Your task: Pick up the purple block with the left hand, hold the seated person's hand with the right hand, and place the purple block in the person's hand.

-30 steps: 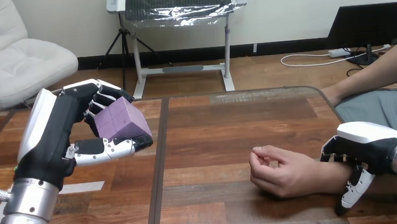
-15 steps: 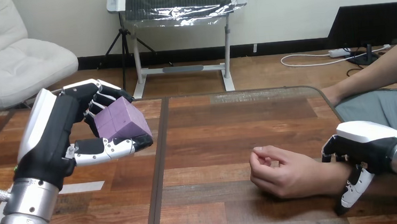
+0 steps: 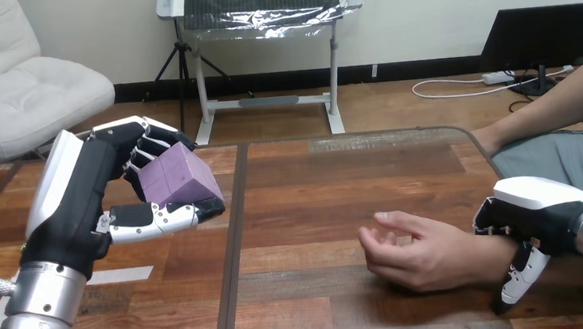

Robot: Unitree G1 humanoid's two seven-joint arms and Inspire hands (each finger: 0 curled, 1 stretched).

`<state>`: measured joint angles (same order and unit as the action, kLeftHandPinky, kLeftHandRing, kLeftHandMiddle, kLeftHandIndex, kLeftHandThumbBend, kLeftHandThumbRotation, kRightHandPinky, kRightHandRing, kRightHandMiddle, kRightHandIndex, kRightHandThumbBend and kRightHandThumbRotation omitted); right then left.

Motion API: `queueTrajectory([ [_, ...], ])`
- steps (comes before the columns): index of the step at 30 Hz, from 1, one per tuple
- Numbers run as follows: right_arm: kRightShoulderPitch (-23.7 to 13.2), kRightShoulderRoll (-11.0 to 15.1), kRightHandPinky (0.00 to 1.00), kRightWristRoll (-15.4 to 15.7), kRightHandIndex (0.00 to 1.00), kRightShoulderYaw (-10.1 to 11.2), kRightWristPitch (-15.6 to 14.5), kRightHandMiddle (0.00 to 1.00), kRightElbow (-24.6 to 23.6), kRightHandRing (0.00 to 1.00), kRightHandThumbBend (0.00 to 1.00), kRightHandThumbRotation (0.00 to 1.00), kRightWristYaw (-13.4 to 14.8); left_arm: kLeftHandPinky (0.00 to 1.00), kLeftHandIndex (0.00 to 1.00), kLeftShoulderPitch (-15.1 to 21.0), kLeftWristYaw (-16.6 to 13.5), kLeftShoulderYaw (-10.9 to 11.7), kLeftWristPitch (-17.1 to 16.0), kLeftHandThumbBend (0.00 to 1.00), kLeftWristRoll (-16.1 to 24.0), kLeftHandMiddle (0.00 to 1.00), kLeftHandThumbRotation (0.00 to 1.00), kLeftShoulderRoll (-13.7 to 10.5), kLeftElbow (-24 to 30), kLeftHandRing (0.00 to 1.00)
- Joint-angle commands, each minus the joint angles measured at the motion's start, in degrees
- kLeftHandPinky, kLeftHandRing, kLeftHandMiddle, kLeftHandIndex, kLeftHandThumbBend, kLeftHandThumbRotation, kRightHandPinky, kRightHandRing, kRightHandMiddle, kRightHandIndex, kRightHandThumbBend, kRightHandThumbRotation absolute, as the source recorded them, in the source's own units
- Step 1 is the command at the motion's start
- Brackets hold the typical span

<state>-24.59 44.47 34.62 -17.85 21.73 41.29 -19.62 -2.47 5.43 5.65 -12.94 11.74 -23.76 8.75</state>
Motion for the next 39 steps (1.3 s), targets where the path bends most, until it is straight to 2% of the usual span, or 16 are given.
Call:
queueTrajectory([
  [1, 2.9, -1.5, 0.24, -1.3, 0.42, -1.0, -1.1, 0.42, 4.5, 0.33, 0.90, 0.04, -2.0, 0.30, 0.42, 4.0, -0.3, 0.5, -1.2, 0.58, -0.2, 0.41, 0.00, 0.0, 0.5, 0.37],
  [8, 2.6, -1.8, 0.27, -2.8, 0.43, -0.3, -1.4, 0.44, 4.7, 0.36, 0.88, 0.04, -2.3, 0.30, 0.42, 4.7, -0.3, -0.1, -1.5, 0.58, -0.3, 0.41, 0.00, 0.4, -1.2, 0.37],
  [21, 1.3, -2.2, 0.32, -4.2, 0.44, 0.4, -0.9, 0.48, 5.0, 0.40, 0.86, 0.03, -1.1, 0.30, 0.43, 7.4, -0.3, -1.8, -1.8, 0.58, 0.2, 0.42, 0.00, 1.2, -6.3, 0.37],
  [32, 0.2, -2.4, 0.24, -5.5, 0.45, 1.0, -0.1, 0.41, 5.0, 0.32, 0.85, 0.00, 0.4, 0.30, 0.44, 11.1, -0.4, -3.3, -4.5, 0.59, 0.1, 0.43, 0.00, 2.1, -13.9, 0.37],
  [39, -1.1, -2.7, 0.23, -6.0, 0.45, 1.1, -0.4, 0.40, 5.3, 0.30, 0.85, 0.01, 0.5, 0.31, 0.45, 13.6, -0.4, -4.2, -4.7, 0.60, -0.2, 0.43, 0.00, 3.2, -18.7, 0.38],
])
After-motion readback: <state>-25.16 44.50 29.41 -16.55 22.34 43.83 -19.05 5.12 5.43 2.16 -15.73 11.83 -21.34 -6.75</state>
